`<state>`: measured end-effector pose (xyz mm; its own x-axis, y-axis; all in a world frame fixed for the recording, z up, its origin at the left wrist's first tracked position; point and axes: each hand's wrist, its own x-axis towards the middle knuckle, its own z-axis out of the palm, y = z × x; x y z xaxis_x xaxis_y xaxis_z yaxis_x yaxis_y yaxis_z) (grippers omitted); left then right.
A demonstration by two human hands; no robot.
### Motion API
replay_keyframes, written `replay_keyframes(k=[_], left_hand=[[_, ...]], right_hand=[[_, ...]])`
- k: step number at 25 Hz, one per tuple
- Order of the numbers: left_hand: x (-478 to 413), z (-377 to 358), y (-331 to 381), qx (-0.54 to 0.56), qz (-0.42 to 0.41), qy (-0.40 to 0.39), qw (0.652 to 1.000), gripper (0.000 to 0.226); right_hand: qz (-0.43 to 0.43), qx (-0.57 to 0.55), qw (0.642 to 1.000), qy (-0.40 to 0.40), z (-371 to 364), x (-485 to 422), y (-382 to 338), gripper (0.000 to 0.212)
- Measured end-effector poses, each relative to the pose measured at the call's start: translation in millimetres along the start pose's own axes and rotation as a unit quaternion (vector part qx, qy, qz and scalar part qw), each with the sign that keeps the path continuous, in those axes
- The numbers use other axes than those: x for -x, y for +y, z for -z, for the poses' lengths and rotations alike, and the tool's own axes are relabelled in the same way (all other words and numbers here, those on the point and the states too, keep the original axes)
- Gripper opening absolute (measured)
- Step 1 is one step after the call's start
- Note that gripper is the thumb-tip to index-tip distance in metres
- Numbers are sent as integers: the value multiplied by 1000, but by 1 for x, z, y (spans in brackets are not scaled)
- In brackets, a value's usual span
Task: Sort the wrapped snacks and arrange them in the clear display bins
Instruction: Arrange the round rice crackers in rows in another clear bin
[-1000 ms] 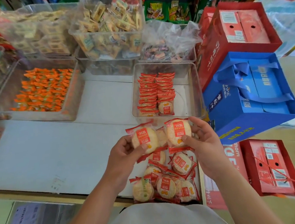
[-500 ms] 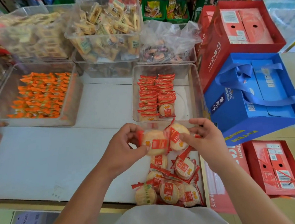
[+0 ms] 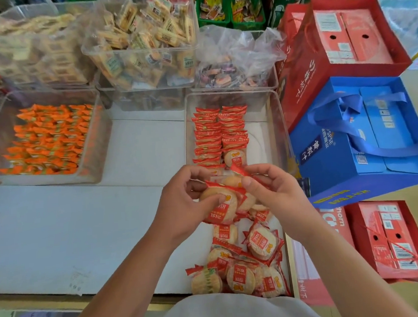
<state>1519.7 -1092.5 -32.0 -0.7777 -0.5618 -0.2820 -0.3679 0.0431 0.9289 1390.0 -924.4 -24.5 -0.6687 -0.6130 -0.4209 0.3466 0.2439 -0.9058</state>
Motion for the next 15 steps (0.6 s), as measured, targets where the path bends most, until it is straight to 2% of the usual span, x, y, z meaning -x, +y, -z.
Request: replay_keyframes(k=[2,5,8,12,15], left_hand=[[-4,-3,0,10,-21,15,1000,45],[-12,-16,7,0,-46,18,999,38],[-30,-28,10,29,-39,18,999,32],[-61,-19,-5,12,-13,82,996,23],[-81,-6,-24,-27,12,123,992,27]], right_hand=[[-3,-29,998,-50,3,-2,-1,46],[13,39,995,-90,4,-9,-4,56],[36,134,989,-57,7,-25,-11,56],[56,217,972,74,27,-70,-19,46],[43,298,952,53,36,-120,-4,43]])
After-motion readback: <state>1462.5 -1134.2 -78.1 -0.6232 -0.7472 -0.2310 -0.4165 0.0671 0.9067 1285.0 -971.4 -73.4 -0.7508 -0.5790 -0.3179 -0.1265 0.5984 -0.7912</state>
